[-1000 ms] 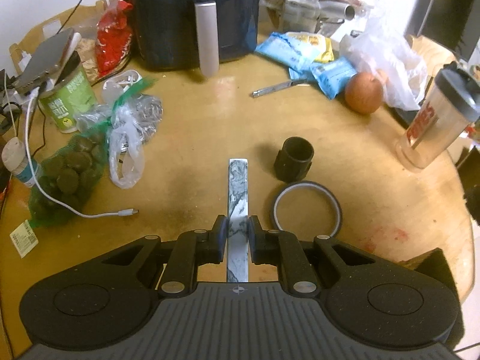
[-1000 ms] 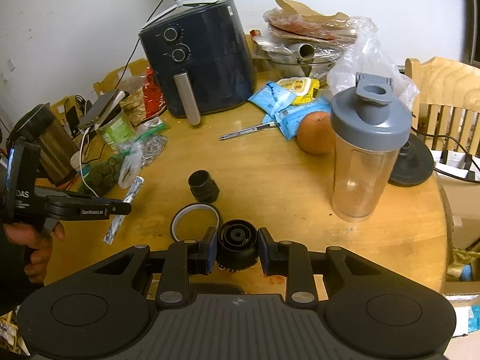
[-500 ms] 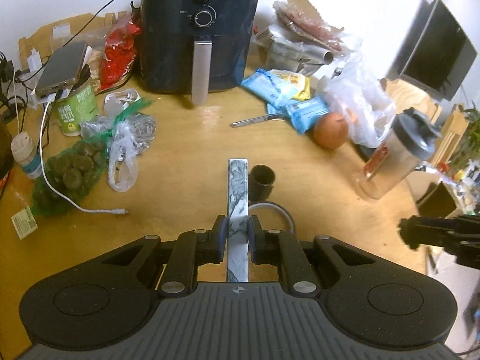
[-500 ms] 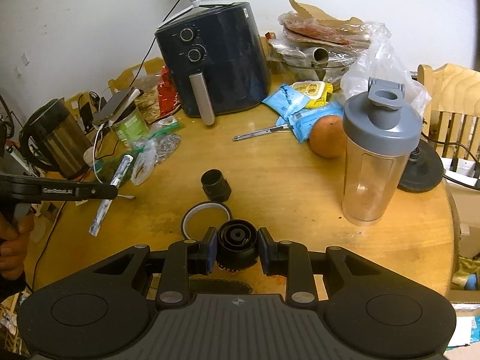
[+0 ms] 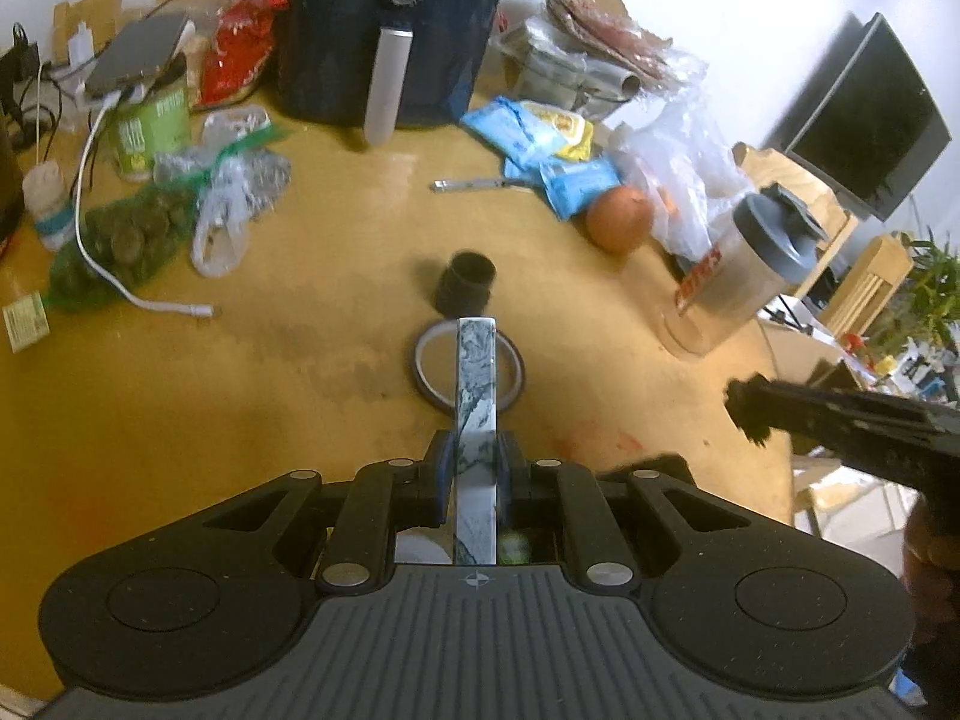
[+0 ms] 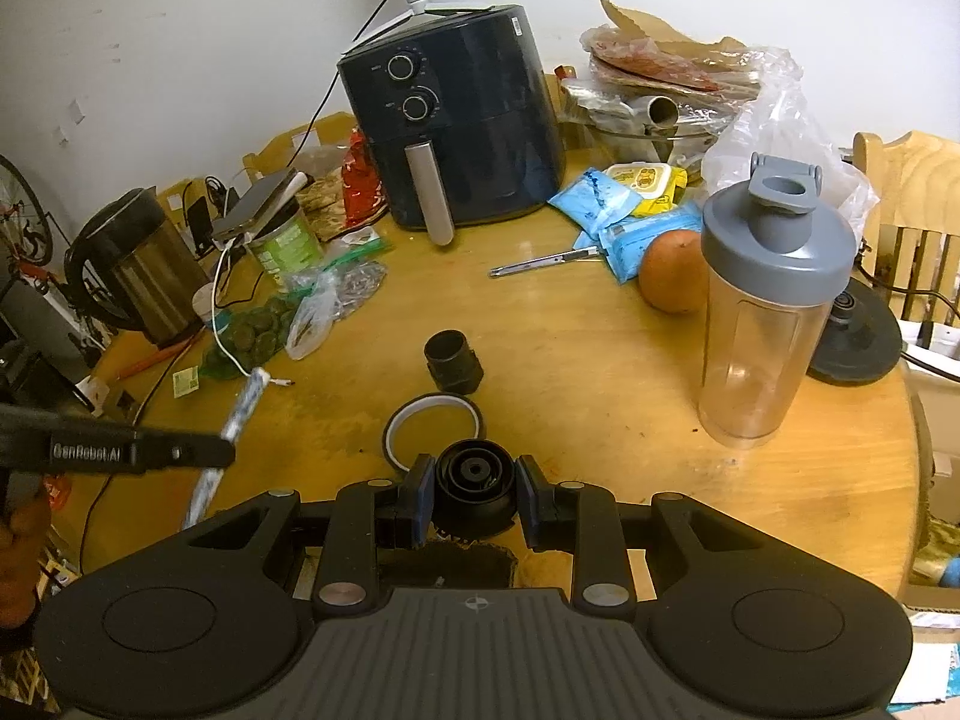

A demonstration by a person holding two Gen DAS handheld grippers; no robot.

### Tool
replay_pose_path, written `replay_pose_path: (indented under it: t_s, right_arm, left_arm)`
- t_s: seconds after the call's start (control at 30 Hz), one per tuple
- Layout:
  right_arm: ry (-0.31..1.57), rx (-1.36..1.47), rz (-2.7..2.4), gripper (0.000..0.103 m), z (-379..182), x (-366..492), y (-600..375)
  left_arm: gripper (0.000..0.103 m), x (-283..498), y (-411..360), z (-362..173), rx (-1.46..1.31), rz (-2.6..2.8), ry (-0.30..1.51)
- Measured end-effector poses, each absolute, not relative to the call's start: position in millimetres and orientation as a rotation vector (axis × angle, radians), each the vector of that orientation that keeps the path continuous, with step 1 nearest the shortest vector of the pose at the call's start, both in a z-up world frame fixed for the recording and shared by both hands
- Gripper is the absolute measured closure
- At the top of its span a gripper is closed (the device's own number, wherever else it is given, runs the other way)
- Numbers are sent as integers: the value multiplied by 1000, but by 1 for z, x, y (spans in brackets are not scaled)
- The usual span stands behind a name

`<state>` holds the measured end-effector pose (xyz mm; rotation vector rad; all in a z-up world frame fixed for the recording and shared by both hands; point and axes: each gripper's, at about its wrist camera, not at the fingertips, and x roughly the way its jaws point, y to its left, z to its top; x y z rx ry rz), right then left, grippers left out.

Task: Organize objects
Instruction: 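Carry the foil strip into the box and release it while the right holds the knob cap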

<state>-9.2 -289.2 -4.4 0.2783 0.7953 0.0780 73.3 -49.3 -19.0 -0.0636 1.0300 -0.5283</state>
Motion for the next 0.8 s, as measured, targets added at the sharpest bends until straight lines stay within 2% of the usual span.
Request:
replay_pose_path:
  t_s: [0.5,0.53,0.57,0.6,0.67,0.8]
  right_arm:
    - [791,270,128,72,-3,-23,-286]
    - [791,269,131,72,-3,-24,-286]
    - [791,269,135,72,-3,-25,-285]
    - [792,268,137,72,-3,-26,-285]
    - [792,266,144,72,-4,-28,-283]
    - [795,265,156,72,-4,-32,-281]
  left_arm:
    - [86,30,-60,-13,-132,-612,1063]
    - [84,28,-60,-12,-121,-600,1057]
    - [75,26,-60,-12,-108,-584,1051]
    - [72,24,-60,-11,-96,-566,1039]
    - [59,21,-60,-8,-78,-534,1016]
    - [55,18,-58,-6,-42,-462,1003]
